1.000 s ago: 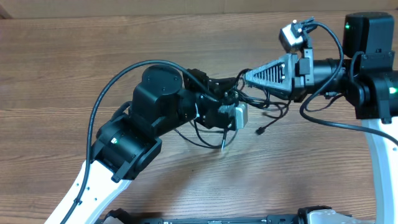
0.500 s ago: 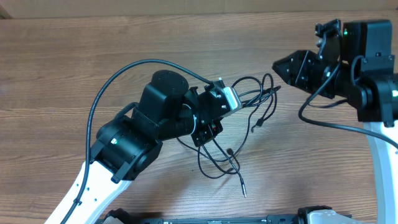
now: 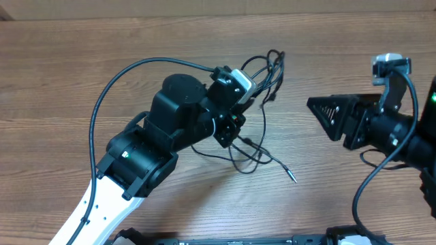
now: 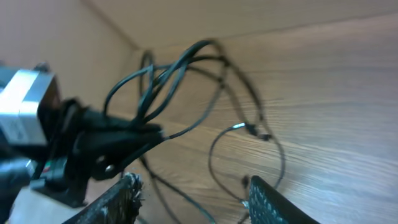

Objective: Untangle cables

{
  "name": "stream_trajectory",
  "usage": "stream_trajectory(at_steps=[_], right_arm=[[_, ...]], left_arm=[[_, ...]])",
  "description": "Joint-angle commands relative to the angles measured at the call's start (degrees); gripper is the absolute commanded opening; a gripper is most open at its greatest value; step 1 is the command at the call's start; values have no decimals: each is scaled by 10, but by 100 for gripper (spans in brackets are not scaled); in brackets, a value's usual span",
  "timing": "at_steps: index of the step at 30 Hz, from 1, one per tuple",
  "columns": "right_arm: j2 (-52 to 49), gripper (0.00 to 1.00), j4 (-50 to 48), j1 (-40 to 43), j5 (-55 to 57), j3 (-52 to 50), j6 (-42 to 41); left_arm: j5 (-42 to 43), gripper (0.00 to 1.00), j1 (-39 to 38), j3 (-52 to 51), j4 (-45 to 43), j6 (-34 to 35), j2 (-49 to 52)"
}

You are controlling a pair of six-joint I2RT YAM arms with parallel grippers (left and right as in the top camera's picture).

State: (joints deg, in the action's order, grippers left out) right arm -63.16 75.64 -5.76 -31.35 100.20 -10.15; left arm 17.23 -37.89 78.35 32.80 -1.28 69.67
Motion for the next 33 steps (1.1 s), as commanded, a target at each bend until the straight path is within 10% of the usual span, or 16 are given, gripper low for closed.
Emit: stream_trajectory(at_steps=[1,17,20,24,33], right_arm=[[-10,54,-6,-2,-76,12,36],[-23,52,-79,-2,-198,12,23],[-23,23,-79,-2,-203,12,23],[-23,10,-79,-2,-204,11,23],[-25,9,-79,-2,-216,11,23]], left_arm=[[82,4,-8,6,-19,15,-4],[204,4,-8,6,-53,-5,1],[219,4,-8,6,-70,-5,1],[253,4,-8,5,-96,-5,1],[298,4,-23,6,-125,-5,4]])
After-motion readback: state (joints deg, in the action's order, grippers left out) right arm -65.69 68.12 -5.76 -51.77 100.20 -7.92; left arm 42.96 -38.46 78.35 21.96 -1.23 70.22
